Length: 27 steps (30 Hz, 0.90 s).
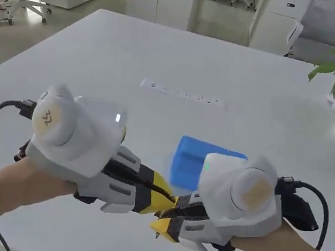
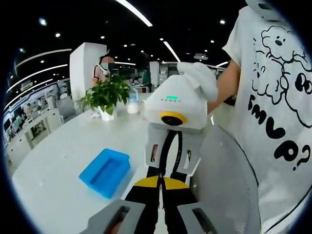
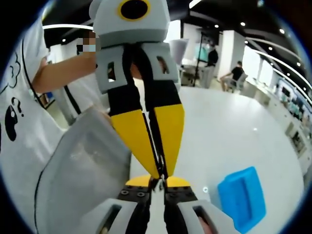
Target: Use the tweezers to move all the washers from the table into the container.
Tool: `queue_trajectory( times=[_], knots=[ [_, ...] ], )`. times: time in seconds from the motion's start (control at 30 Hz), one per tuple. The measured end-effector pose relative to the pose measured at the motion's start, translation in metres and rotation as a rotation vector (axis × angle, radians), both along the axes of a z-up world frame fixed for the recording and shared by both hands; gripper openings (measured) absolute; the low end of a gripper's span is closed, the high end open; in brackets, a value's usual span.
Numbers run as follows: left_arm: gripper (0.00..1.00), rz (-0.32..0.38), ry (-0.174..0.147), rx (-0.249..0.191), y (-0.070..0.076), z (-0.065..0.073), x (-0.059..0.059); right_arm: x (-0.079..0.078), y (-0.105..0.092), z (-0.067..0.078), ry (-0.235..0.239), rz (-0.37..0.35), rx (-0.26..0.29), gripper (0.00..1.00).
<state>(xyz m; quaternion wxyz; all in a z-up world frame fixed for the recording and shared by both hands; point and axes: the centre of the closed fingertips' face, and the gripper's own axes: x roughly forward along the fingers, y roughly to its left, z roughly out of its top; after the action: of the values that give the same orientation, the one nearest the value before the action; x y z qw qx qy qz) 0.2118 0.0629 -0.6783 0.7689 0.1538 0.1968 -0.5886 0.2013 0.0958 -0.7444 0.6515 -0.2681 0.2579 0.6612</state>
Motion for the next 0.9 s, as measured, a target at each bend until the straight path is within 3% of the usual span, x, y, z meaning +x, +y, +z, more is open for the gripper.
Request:
queue_trajectory(
  times=[0.1, 0.2, 0.3, 0.47, 0.53, 0.63, 0.73, 0.77, 0.8, 0.83, 0.9],
  knots=[
    [0.00, 0.017, -0.019, -0.009, -0.002, 0.001, 0.005, 0.007, -0.003, 0.001, 0.009, -0.034, 0.007, 0.04],
    [0.00, 0.100, -0.012, -0.075, -0.003, 0.003, 0.011, 0.012, -0.005, 0.002, 0.051, -0.077, 0.020, 0.03],
    [0.02, 0.183, 0.008, -0.094, 0.006, 0.002, 0.015, 0.014, -0.005, 0.001, 0.060, -0.099, 0.024, 0.02],
    [0.17, 0.373, 0.015, -0.163, 0.030, 0.003, 0.018, 0.021, -0.004, -0.001, 0.062, -0.148, 0.041, 0.02],
    [0.22, 0.441, 0.029, -0.149, 0.040, -0.003, 0.014, 0.025, -0.004, -0.002, 0.071, -0.176, 0.057, 0.02],
    [0.37, 0.644, -0.010, -0.143, 0.065, -0.013, 0.015, 0.039, -0.006, -0.004, 0.066, -0.231, 0.077, 0.02],
    [0.48, 0.801, -0.018, -0.152, 0.081, -0.022, 0.013, 0.058, -0.008, -0.004, 0.060, -0.308, 0.117, 0.02],
    [0.51, 0.811, -0.015, -0.128, 0.082, -0.028, 0.010, 0.064, -0.009, -0.006, 0.076, -0.330, 0.134, 0.03],
    [0.55, 0.849, -0.014, -0.068, 0.088, -0.036, 0.008, 0.067, -0.008, -0.007, 0.104, -0.347, 0.149, 0.03],
    [0.60, 0.874, -0.027, -0.039, 0.092, -0.041, 0.008, 0.071, -0.009, -0.008, 0.122, -0.361, 0.155, 0.03],
    [0.68, 0.896, -0.037, -0.031, 0.092, -0.045, 0.010, 0.081, -0.010, -0.012, 0.103, -0.356, 0.155, 0.03]
  ],
)
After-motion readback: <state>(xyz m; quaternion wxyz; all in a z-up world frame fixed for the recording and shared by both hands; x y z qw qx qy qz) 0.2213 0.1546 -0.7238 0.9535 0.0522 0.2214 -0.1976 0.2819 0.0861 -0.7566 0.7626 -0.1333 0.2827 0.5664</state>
